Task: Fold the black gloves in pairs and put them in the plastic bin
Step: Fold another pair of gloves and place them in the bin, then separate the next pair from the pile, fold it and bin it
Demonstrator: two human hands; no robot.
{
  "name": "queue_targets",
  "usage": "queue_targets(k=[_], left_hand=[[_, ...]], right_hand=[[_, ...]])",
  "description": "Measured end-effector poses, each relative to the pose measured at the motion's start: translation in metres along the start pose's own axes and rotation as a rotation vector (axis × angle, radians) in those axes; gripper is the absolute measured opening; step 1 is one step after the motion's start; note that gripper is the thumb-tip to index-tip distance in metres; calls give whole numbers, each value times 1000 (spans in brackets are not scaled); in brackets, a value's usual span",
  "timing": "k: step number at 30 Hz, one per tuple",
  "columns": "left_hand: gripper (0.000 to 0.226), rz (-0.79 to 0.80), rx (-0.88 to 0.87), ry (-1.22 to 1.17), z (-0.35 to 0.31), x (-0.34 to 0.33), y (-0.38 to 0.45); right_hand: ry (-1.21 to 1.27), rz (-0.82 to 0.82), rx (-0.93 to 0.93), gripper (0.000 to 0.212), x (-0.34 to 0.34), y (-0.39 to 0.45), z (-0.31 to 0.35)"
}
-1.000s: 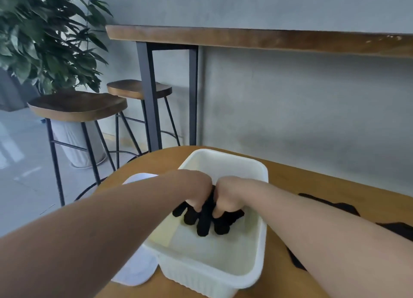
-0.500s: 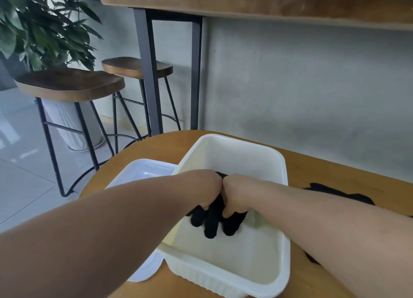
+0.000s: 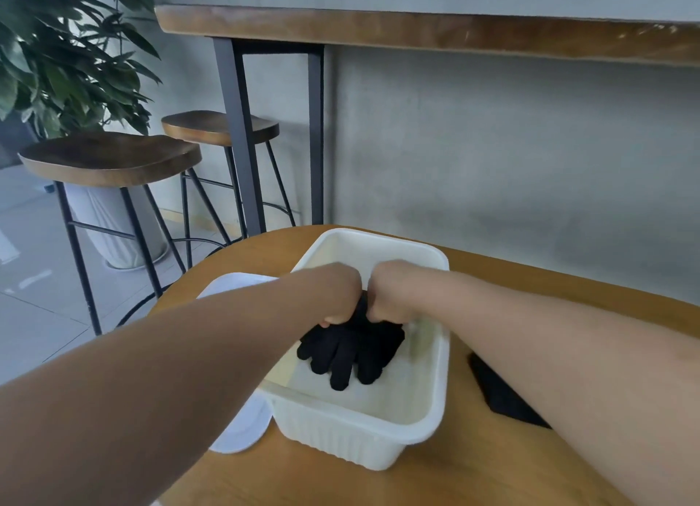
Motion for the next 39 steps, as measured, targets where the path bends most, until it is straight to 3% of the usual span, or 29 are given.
queue_targets(k=[3, 7, 10, 13, 16, 20, 27, 30, 36, 39], left_hand=[[14, -127, 76, -21, 1, 35, -15], [13, -355, 140, -245, -13, 79, -45], [10, -544, 114, -430, -51, 108, -73], [20, -623, 1, -622, -107, 130, -92], [20, -574, -97, -691, -163, 124, -87], [10, -336, -73, -672, -213, 76, -54], [58, -125, 58, -718, -230, -14, -4], [63, -148, 21, -613, -235, -23, 4], [16, -299, -100, -425, -233, -16, 5], [15, -355, -51, -439, -229, -11, 4]], right_hand=[[253, -236, 10, 32, 42, -41, -17], [493, -485, -16, 34, 67, -95, -59], [614, -631, -74, 40, 68, -134, -102], [671, -717, -153, 40, 59, -168, -147], [720, -712, -232, 43, 36, -191, -183], [799, -643, -292, 40, -6, -210, -216], [849, -463, -366, 26, -84, -189, -247], [863, -399, -368, 18, -105, -172, -248], [855, -365, -307, 25, -121, -153, -237], [852, -406, -341, 26, -120, -153, -240]])
Point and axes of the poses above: each hand's wrist, its own y-axis towards the middle knuckle, its own x-axis out of the back of the hand, z = x × y, the point moved 6 cm from there along y, towards the middle knuckle, and after that the axes turned 10 degrees about y, right-handed, at the moved point
